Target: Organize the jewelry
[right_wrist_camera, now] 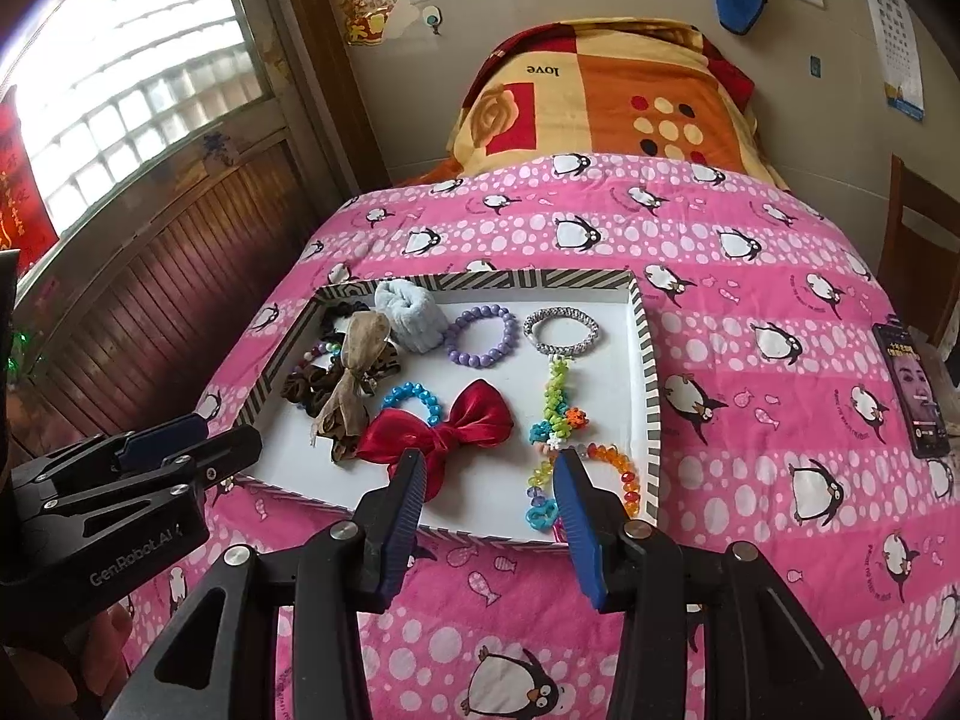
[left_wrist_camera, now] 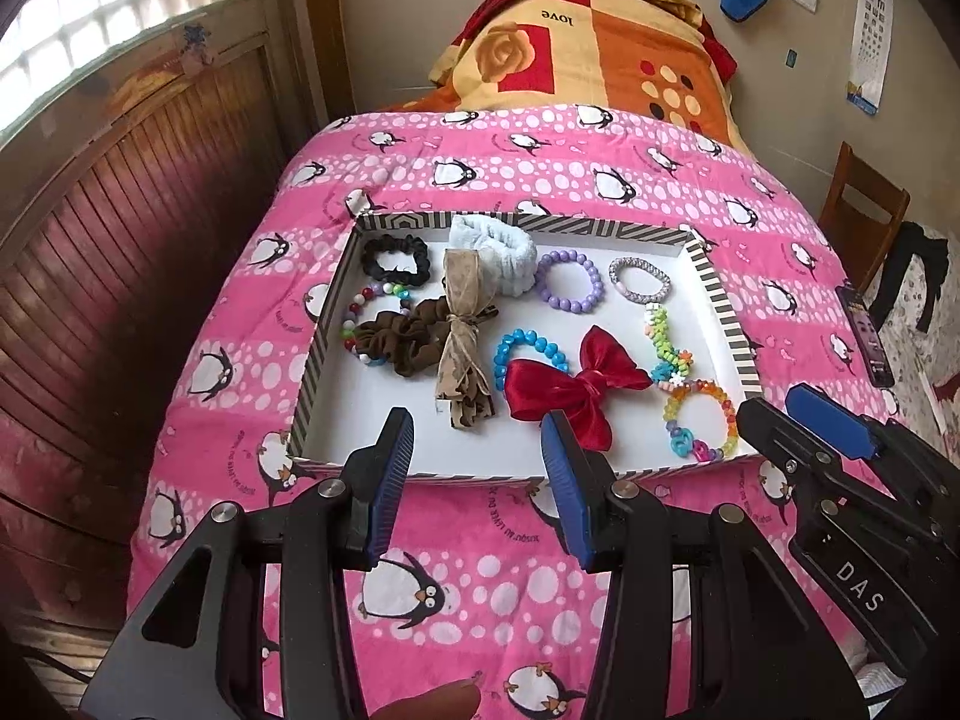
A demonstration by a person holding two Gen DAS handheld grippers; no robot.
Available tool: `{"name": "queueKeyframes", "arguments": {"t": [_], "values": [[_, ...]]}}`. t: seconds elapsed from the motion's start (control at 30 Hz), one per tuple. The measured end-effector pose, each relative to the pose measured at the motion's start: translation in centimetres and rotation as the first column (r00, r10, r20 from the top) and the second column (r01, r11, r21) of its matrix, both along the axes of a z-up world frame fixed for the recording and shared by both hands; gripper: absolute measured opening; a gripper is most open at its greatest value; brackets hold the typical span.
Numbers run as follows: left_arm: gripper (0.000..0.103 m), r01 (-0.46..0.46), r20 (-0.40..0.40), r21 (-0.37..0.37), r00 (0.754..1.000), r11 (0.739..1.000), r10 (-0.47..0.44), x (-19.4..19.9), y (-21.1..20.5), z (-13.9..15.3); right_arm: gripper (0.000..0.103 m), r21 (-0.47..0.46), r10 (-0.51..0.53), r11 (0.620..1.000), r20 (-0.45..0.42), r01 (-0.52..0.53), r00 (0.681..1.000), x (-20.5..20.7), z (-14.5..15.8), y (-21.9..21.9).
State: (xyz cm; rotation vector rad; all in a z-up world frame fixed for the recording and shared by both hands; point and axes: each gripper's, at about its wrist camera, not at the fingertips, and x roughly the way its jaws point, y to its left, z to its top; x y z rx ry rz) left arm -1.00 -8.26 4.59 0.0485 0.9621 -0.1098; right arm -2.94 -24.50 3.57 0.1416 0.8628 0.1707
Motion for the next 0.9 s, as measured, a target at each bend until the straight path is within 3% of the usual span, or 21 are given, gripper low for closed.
{"name": "queueKeyframes", "arguments": {"t": [0.9], "values": [[0.044, -0.008, 0.014, -0.001, 1.0, 1.0, 0.008, -1.4, 1.2, 0.7, 0.043, -0.012, 0.016, 1.0, 0.001, -0.016, 1.0, -1.3, 0.5, 1.3]]}}
